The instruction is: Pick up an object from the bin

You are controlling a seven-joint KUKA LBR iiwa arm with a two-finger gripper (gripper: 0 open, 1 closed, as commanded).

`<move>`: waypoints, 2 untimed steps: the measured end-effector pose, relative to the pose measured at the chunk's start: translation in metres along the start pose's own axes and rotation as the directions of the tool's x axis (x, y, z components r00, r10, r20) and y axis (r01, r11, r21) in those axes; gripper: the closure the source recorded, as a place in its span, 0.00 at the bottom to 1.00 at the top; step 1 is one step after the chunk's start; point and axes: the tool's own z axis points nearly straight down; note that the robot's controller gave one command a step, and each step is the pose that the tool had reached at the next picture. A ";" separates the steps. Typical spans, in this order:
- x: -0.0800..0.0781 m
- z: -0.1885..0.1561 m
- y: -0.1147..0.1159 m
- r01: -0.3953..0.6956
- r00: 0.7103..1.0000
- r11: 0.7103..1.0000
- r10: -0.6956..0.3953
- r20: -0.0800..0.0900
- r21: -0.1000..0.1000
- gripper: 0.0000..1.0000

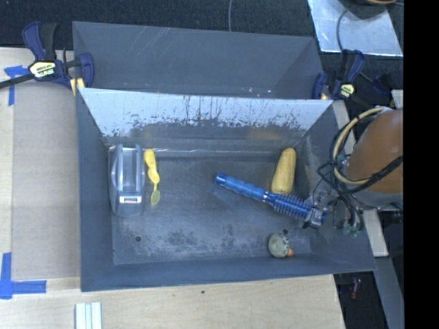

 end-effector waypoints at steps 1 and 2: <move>0.000 -0.047 0.000 0.001 1.000 1.000 -0.001 0.000 0.000 1.00; 0.000 -0.092 -0.001 0.002 1.000 1.000 -0.002 -0.001 0.001 1.00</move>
Offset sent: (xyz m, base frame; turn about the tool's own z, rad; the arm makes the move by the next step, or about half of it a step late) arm 0.0003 -0.0002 0.1214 -0.0005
